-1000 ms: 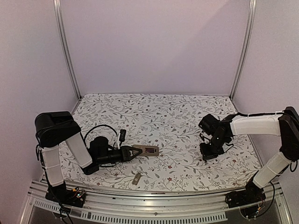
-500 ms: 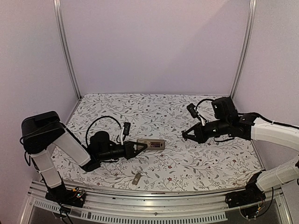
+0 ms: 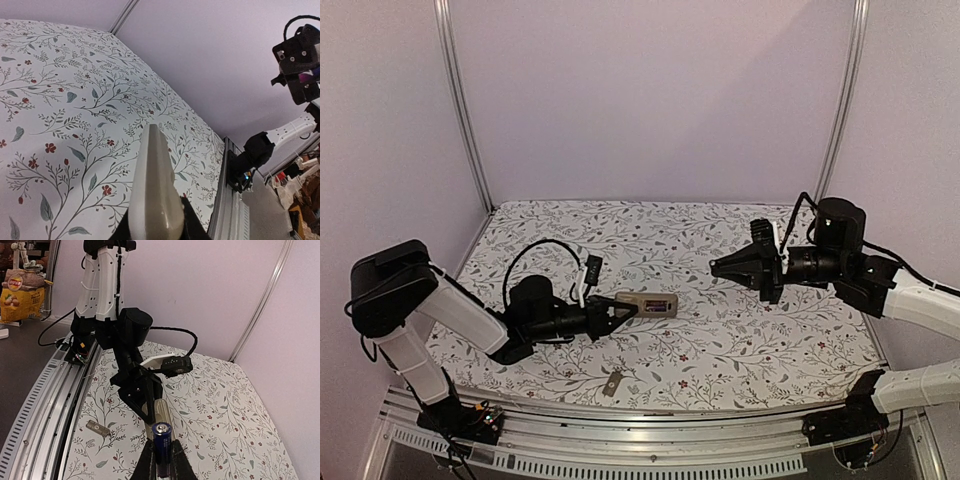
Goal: Load the batteries into the remote control
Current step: Place the battery in the battery compartment.
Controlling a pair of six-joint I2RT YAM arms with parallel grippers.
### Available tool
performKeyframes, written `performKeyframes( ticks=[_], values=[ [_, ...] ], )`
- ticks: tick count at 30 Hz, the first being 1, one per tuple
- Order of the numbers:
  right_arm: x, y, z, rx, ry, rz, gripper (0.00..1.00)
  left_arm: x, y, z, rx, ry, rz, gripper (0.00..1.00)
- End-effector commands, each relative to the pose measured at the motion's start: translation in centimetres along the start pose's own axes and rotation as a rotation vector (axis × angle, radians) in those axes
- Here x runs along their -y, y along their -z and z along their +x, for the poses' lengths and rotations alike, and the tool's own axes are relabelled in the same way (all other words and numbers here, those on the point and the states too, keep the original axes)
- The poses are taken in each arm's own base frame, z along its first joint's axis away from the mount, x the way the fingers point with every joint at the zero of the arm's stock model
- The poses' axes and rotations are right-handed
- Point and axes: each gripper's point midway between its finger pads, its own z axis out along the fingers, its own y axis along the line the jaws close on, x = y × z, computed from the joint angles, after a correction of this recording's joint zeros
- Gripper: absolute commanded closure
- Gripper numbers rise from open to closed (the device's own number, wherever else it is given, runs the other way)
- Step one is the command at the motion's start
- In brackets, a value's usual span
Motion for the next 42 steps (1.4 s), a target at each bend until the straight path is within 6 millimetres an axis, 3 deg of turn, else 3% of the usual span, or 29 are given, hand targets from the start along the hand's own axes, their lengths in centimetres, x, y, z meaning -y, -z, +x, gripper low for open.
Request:
performKeyframes(
  ticks=[1, 7, 9, 11, 14, 18, 21, 27, 30, 33, 36, 39, 42],
  values=[
    [-1.0, -0.4, -0.6, 0.022, 0.132, -0.051, 1.0, 1.3, 0.0, -0.9, 0.015, -0.032, 0.037, 1.0],
    [-1.6, -0.5, -0.8, 0.027, 0.164, -0.058, 1.0, 1.4, 0.3, -1.3, 0.022, -0.036, 0.024, 1.0],
    [-0.9, -0.5, -1.2, 0.03, 0.15, -0.025, 1.0, 1.3, 0.3, -1.3, 0.024, -0.032, 0.016, 1.0],
    [1.9, -0.6, -1.7, -0.001, 0.07, 0.103, 1.0, 1.3, 0.4, -1.5, 0.03, -0.031, 0.01, 1.0],
    [6.4, -0.5, -0.8, -0.081, -0.234, 0.305, 1.0, 1.0, 0.4, -1.6, 0.038, -0.02, -0.009, 1.0],
    [9.1, -0.7, 1.7, -0.16, -0.522, 0.455, 1.0, 0.8, 0.4, -1.6, 0.038, -0.018, -0.015, 1.0],
    [9.0, -1.1, 1.8, -0.126, -0.63, 0.45, 1.0, 0.8, 0.4, -1.4, 0.032, -0.017, -0.016, 1.0],
    [8.7, -0.4, 1.2, -0.062, -0.632, 0.461, 1.0, 0.8, 0.6, -1.3, 0.035, -0.014, -0.016, 1.0],
    [9.1, -0.2, 1.9, -0.084, -0.661, 0.493, 1.0, 0.7, 0.7, -1.3, 0.039, -0.013, -0.022, 1.0],
    [10.4, 0.9, 5.1, -0.19, -0.754, 0.646, 1.0, 0.8, 0.8, -1.5, 0.045, -0.012, -0.023, 1.0],
    [11.0, 3.7, 11.7, -0.376, -0.906, 0.87, 1.0, 0.8, 1.0, -1.6, 0.054, -0.019, -0.026, 1.0],
    [9.4, 6.1, 18.1, -0.594, -1.068, 0.998, 1.0, 1.0, 1.2, -1.6, 0.057, -0.023, -0.014, 1.0],
    [7.8, 6.5, 21.0, -0.688, -1.131, 0.998, 1.0, 1.6, 1.5, -1.6, 0.061, -0.043, 0.016, 1.0]
  ],
)
